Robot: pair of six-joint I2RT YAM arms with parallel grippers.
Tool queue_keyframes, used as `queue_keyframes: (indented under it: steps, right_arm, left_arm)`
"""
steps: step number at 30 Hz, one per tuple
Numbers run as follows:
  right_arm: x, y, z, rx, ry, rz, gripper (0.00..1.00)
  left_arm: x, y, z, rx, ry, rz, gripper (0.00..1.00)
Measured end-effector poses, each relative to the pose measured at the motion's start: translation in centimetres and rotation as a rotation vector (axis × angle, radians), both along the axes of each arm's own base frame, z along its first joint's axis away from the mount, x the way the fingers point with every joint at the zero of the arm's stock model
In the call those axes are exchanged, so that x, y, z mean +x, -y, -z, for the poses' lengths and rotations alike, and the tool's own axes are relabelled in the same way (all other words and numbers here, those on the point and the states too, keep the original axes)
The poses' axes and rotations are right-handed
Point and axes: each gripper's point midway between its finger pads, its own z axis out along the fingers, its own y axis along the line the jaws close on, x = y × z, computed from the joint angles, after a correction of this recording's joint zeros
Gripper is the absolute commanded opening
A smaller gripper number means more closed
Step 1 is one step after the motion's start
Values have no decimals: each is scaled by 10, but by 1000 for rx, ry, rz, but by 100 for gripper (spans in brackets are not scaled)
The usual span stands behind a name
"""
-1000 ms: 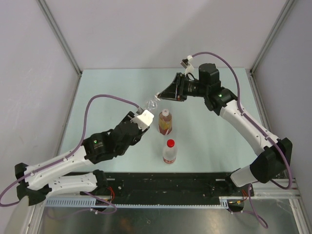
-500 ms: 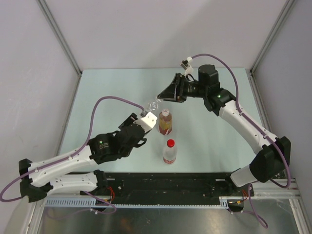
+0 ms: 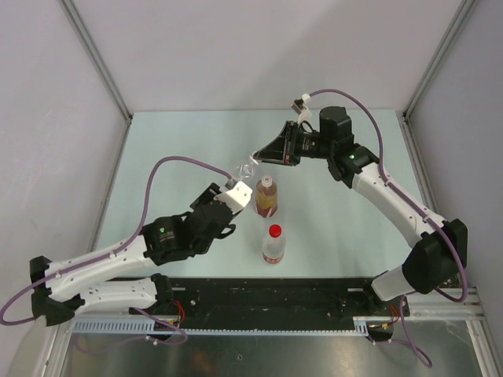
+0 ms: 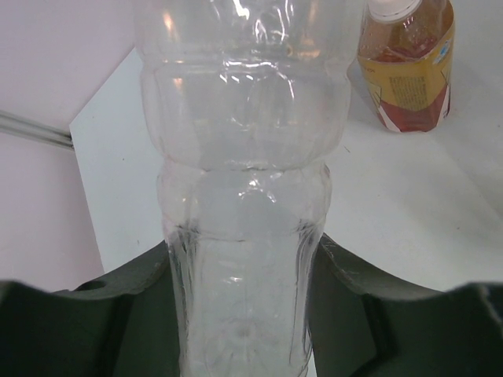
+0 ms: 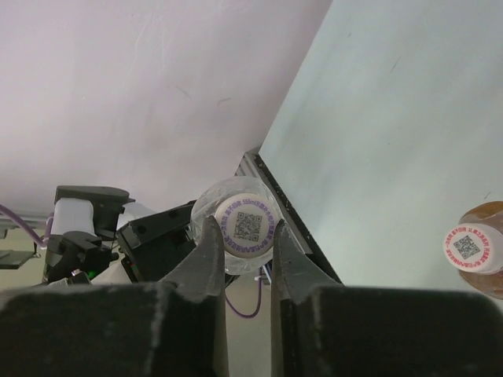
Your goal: Unscrew the bottle caps
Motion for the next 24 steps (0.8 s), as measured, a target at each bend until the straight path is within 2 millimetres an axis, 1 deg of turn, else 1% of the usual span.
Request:
queue_keyframes:
  steps: [3,8,13,17,19,24]
  right_arm:
    - [1,0,0,-2,16,-2,0]
    - [-2,0,1,-1,25,-9,0]
    - [-13,4,-5,28,74,-22,0]
    - [-25,7,-21,75,160,-49,0]
    - [-33,9,-32,103,223,-70,0]
    - [-50,16,-54,141,366,-103,0]
  left_arm:
    - [-1,0,0,-9,0,-1,0]
    - [-3,0,1,-19,-13,16,0]
    - [-10,5,-2,-69,-35,65,0]
    - [-20,12,-11,-155,-52,134,0]
    - [-25,17,-17,-207,-64,171,0]
    - [-40,35,-28,-333,-105,272,0]
